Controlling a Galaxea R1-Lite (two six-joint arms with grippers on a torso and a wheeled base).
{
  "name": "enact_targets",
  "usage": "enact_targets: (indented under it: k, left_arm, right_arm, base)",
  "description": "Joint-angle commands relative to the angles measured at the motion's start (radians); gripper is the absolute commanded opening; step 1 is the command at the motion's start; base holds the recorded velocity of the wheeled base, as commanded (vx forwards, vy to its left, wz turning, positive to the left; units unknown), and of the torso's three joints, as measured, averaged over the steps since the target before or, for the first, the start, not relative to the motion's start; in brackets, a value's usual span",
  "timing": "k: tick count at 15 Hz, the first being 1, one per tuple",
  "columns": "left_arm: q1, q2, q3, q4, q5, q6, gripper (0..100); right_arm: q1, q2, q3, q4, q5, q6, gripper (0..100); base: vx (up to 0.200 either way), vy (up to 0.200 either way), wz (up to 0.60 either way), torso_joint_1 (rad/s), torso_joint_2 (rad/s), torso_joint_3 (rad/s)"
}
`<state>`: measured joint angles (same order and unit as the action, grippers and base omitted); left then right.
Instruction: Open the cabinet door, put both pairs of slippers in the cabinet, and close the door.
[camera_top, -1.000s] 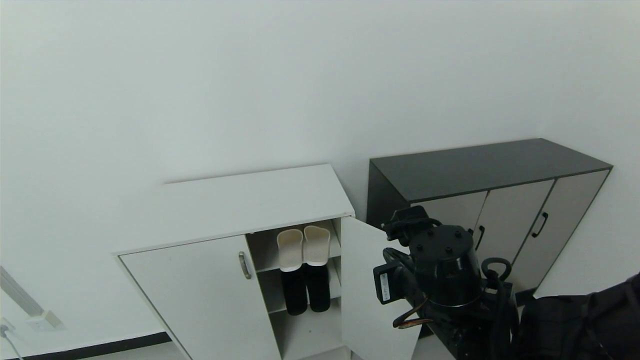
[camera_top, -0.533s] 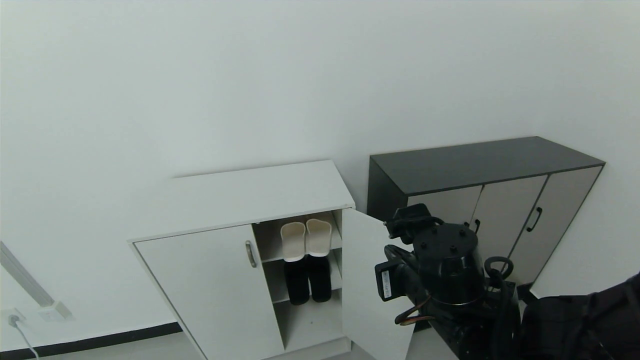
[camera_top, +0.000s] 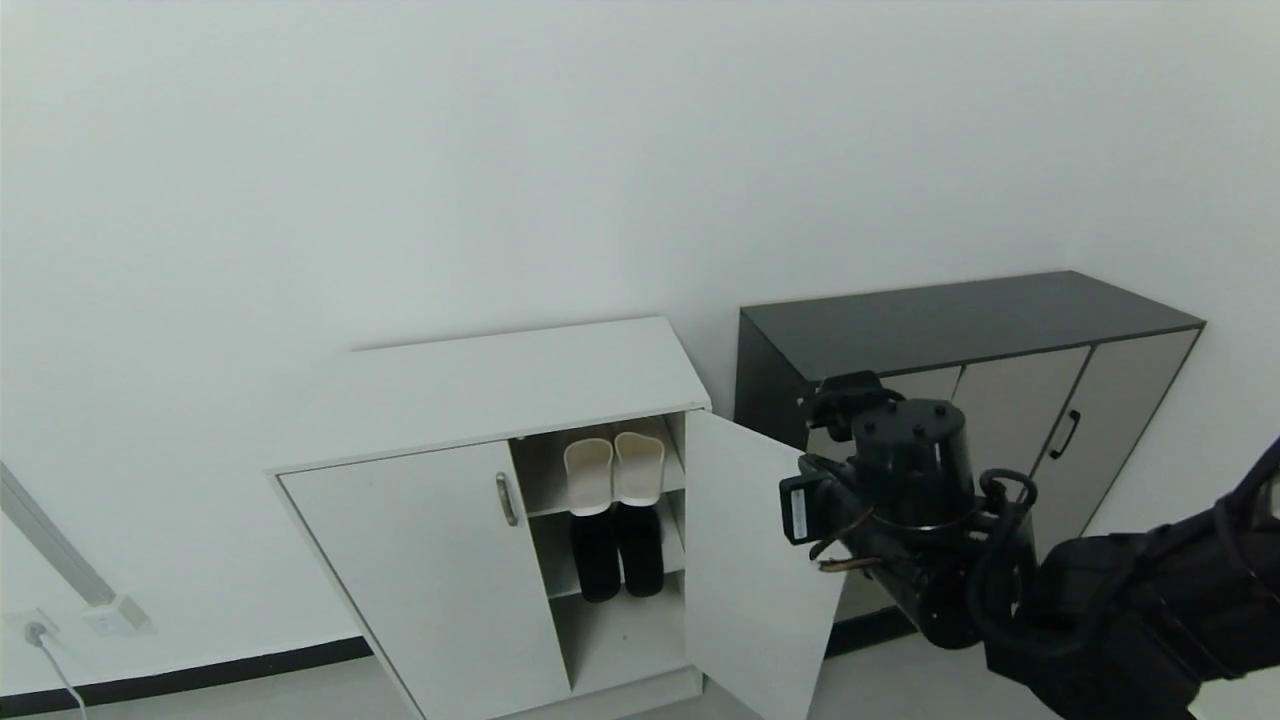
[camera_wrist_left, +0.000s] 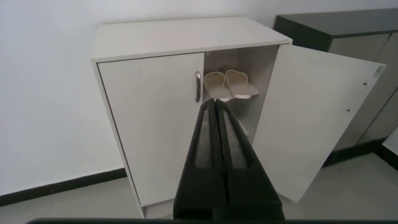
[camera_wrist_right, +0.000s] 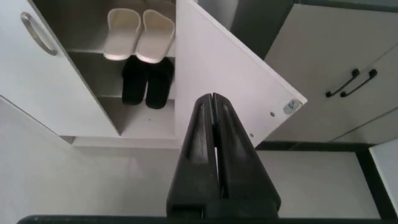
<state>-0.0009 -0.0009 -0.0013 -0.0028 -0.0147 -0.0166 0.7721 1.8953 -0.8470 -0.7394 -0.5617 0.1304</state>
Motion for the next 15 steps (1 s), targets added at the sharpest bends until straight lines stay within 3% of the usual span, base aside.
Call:
enact_targets:
  k: [1, 11, 15]
  left_arm:
    - [0.001, 0.001, 0.0, 0.0, 0.001, 0.0, 0]
    - [0.001, 0.001, 0.001, 0.0, 0.001, 0.0, 0]
    - [0.001, 0.001, 0.0, 0.0, -0.001, 0.0, 0]
  right_arm:
    - [-0.08, 0.045, -0.095, 0.034, 0.022, 0.0, 0]
    - [-0.277, 0.266, -0.484, 0.209, 0.201, 0.032, 0]
    - [-0.31, 0.347, -0.517, 0.21, 0.227, 0.038, 0]
  base:
    - [0.0, 0.0, 0.0, 0.0, 0.0, 0.0]
    - [0.0, 0.0, 0.0, 0.0, 0.0, 0.0]
    - [0.0, 0.0, 0.0, 0.0, 0.0, 0.0]
